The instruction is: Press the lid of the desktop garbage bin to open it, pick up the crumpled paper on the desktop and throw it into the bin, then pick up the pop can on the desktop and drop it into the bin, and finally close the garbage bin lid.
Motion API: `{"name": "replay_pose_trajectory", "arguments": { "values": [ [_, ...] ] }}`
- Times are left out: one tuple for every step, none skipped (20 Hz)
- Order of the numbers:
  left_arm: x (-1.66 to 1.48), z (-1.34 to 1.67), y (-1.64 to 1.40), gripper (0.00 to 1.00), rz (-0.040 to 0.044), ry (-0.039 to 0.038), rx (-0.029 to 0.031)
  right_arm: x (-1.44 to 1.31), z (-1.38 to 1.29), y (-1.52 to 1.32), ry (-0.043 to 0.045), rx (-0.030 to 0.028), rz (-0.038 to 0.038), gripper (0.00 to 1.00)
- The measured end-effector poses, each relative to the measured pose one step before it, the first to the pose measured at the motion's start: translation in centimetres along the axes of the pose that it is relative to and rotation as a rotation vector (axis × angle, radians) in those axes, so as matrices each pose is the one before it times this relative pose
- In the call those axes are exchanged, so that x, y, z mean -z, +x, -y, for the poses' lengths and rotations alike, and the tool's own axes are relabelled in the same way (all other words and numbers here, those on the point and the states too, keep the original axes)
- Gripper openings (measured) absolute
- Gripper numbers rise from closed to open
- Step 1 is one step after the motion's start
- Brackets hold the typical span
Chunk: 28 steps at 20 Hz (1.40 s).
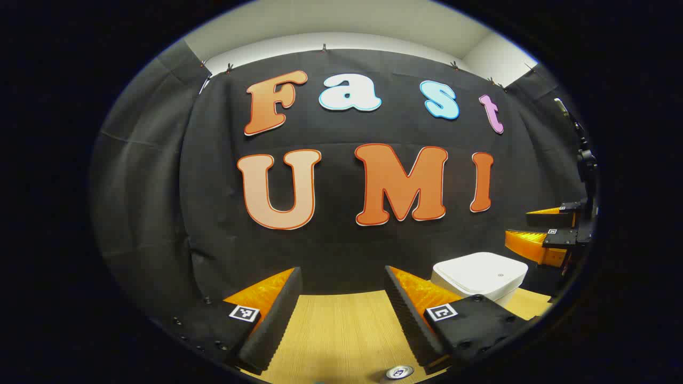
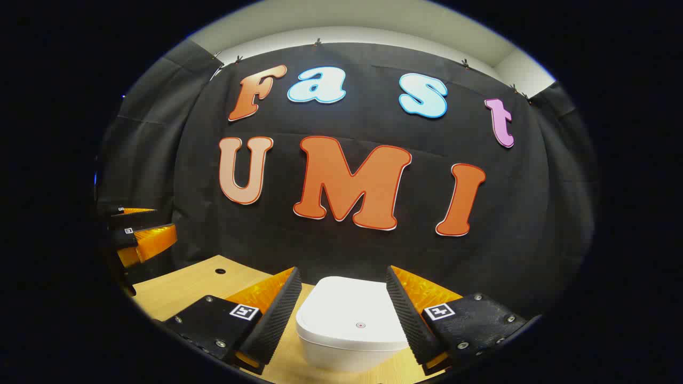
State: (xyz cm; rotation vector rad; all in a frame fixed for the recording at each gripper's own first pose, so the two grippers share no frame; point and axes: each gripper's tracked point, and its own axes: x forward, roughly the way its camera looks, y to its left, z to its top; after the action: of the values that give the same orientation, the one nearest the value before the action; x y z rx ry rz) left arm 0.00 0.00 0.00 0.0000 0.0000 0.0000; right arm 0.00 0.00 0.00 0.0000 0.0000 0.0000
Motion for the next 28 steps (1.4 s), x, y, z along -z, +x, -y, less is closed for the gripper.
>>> {"name": "replay_pose_trajectory", "arguments": {
  "values": [
    [0.007, 0.058, 0.102, 0.98, 0.00027, -0.00170, -0.00290, 0.056, 0.264, 0.254, 0.00104, 0.00037, -0.00090, 0.96],
    [0.019, 0.260, 0.145, 0.98, -0.00250, 0.00027, -0.00410, 0.136, 0.143, 0.303, 0.00314, -0.00032, -0.00226, 0.95],
    [0.099, -0.018, 0.098, 0.98, -0.00240, 0.00129, -0.00591, 0.163, 0.094, 0.185, 0.00487, -0.00483, -0.00306, 0.94],
    [-0.034, -0.064, 0.009, 0.98, 0.00272, 0.00299, -0.00597, 0.091, -0.042, 0.228, 0.00451, -0.00563, -0.00398, 0.93],
    [-0.181, -0.053, 0.138, 0.98, 0.00272, 0.00436, -0.00546, 0.042, 0.107, 0.148, 0.00284, -0.00466, -0.00113, 0.93],
    [-0.075, 0.051, 0.165, 0.98, 0.00220, 0.00425, -0.00471, 0.034, 0.056, 0.222, 0.00036, -0.00201, -0.00050, 0.93],
    [-0.093, 0.057, 0.135, 0.98, -0.00072, 0.00199, -0.00325, -0.030, -0.040, 0.165, 0.00207, -0.00538, 0.00005, 0.93],
    [0.072, -0.010, 0.009, 0.98, -0.00041, 0.00133, -0.00313, 0.015, 0.058, 0.175, 0.00188, -0.00369, -0.00101, 0.94],
    [-0.064, 0.064, 0.001, 0.98, 0.00032, -0.00007, -0.00073, 0.077, -0.165, 0.160, 0.00212, -0.00525, -0.00075, 0.94],
    [0.072, -0.114, 0.038, 0.98, -0.00022, 0.00209, -0.00417, -0.026, -0.085, 0.054, 0.00088, -0.00448, 0.00087, 0.94],
    [-0.130, -0.014, 0.008, 0.99, 0.00054, 0.00148, -0.00145, 0.008, -0.087, 0.143, 0.00181, -0.00552, -0.00225, 0.94],
    [0.000, 0.010, -0.012, 0.98, 0.00054, 0.00238, -0.00342, 0.072, -0.138, 0.027, 0.00204, -0.00774, -0.00090, 0.93],
    [-0.041, -0.036, 0.052, 0.99, -0.00098, 0.00134, -0.00208, -0.020, -0.069, 0.151, -0.00024, -0.00276, -0.00151, 0.90],
    [0.073, 0.028, 0.001, 0.99, -0.00093, 0.00091, -0.00131, -0.001, -0.015, 0.084, 0.00015, -0.00660, -0.00270, 0.89],
    [-0.130, 0.047, -0.070, 0.98, 0.00054, -0.00089, -0.00192, 0.104, 0.054, 0.112, 0.00092, -0.00157, -0.00264, 0.82],
    [0.126, -0.040, -0.002, 0.98, -0.00194, -0.00112, -0.00110, 0.139, 0.081, 0.036, 0.00195, -0.00217, -0.00309, 0.73],
    [0.012, 0.064, -0.102, 0.98, -0.00126, -0.00191, -0.00126, 0.168, -0.108, 0.051, 0.00215, -0.00258, -0.00572, 0.69],
    [0.048, 0.060, -0.141, 0.98, -0.00256, -0.00327, 0.00000, 0.217, -0.054, 0.087, 0.00381, -0.00361, -0.00903, 0.58],
    [0.060, 0.008, -0.081, 0.98, -0.00455, -0.00225, -0.00205, 0.317, 0.077, 0.249, 0.00285, -0.00215, -0.01141, 0.49],
    [0.179, -0.089, -0.091, 0.98, -0.00276, -0.00234, -0.00300, 0.433, 0.006, 0.218, 0.00548, -0.00618, -0.01603, 0.42],
    [0.052, -0.146, -0.177, 0.98, -0.00230, -0.00103, -0.00456, 0.470, 0.114, 0.138, 0.00815, 0.00488, -0.01531, 0.29],
    [-0.002, -0.326, -0.079, 0.98, -0.00249, 0.00023, -0.00682, 0.428, 0.442, 0.153, 0.00765, 0.01089, -0.01270, 0.21],
    [0.004, -0.152, -0.170, 0.98, -0.00222, 0.00051, -0.00836, 0.441, 0.512, 0.162, -0.00019, 0.01666, -0.01105, 0.10],
    [0.225, -0.381, -0.055, 0.98, -0.00369, -0.00036, -0.00906, 0.415, 0.383, 0.118, -0.00189, 0.00992, -0.00817, 0.05],
    [0.062, -0.227, -0.052, 0.98, -0.00478, -0.00057, -0.00734, 0.427, 0.087, 0.199, -0.00076, -0.00099, -0.00613, 0.01],
    [0.295, -0.219, -0.073, 0.98, -0.00462, -0.00074, -0.00750, 0.496, 0.046, 0.129, 0.00068, -0.00521, -0.01252, 0.01],
    [0.059, -0.203, -0.094, 0.98, -0.00503, 0.00043, -0.00684, 0.702, -0.094, 0.083, 0.00096, -0.01059, -0.02062, 0.01],
    [0.147, -0.080, -0.031, 0.98, -0.00676, 0.00150, -0.00560, 0.738, 0.096, 0.203, 0.00282, -0.00341, -0.02472, 0.01]
  ]
}}
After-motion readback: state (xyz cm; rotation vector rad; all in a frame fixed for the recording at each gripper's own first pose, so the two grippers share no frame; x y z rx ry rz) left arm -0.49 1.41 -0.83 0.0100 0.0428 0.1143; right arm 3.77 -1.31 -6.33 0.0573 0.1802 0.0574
